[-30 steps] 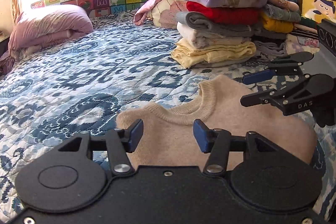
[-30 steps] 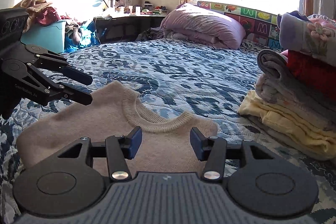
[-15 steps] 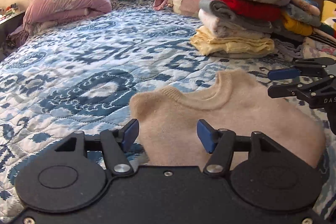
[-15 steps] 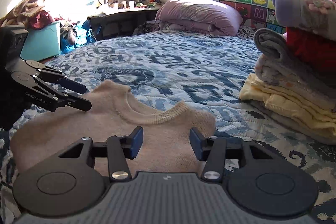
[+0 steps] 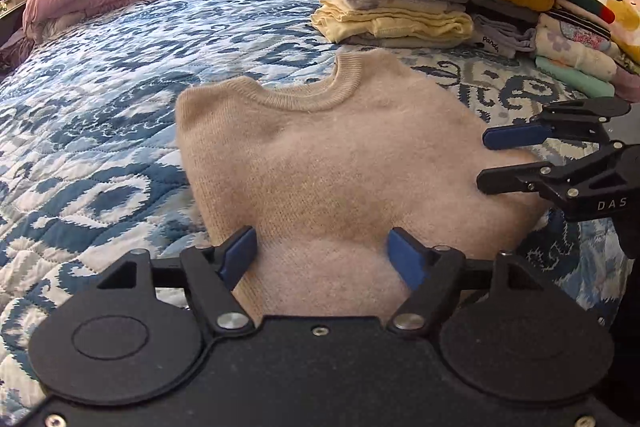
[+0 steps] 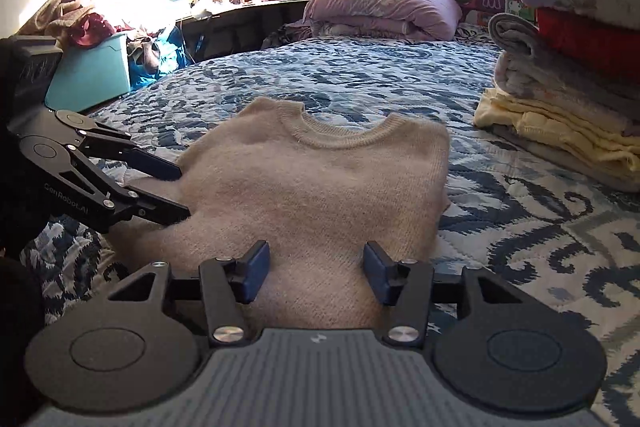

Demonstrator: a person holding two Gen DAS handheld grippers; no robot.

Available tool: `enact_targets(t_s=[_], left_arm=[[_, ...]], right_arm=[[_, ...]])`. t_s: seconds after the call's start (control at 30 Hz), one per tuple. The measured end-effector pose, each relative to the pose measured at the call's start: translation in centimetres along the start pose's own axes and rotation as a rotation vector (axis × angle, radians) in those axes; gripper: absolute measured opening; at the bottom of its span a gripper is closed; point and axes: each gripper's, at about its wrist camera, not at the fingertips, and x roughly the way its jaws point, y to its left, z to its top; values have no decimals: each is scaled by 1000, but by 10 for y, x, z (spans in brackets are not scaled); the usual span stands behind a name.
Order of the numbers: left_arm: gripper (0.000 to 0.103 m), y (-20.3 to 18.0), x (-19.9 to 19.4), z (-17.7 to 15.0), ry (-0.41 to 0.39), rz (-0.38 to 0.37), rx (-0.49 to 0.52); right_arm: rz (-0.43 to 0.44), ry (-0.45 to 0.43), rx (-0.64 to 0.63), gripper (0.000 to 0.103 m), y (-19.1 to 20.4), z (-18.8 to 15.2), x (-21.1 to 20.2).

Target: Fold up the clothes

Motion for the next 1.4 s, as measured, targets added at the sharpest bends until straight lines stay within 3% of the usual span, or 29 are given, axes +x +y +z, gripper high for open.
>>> enact_targets(t_s=[0.03, 0.13, 0.27, 0.43, 0.5, 0.57, 0.6, 0.67, 0.77, 1.07, 1.4], left_arm=[[75, 6, -8, -1, -24, -2, -58], [79, 31, -20, -5, -61, 3, -270], [80, 67, -6, -14, -10, -23, -548], [79, 75, 22, -30, 1, -153, -698], [75, 77, 29, -34, -40, -175, -739], [58, 82, 34, -38, -66, -210, -811], [55, 83, 36, -39, -69, -227, -835], [43, 79, 35, -39, -73, -256, -854], [36, 74, 26, -40, -83, -300, -893], [34, 17, -14, -34, -118, -451, -886], [34, -60, -7, 41, -136, -619, -752]], right_arm=[[-3, -24, 21, 55, 0, 1, -8], [-34, -91, 242, 81, -25, -3, -24], [4, -60, 522, 81, -67, -16, -7], [94, -9, 661, 79, -73, -32, 31], [92, -15, 647, 78, -69, -34, 42], [92, -35, 656, 75, -68, -35, 49], [96, -41, 679, 71, -69, -35, 52], [108, -53, 721, 53, -70, -35, 54], [141, -67, 766, 42, -69, -37, 49], [212, -178, 812, 38, -69, -45, -39], [151, -367, 832, 38, -103, -49, -145]])
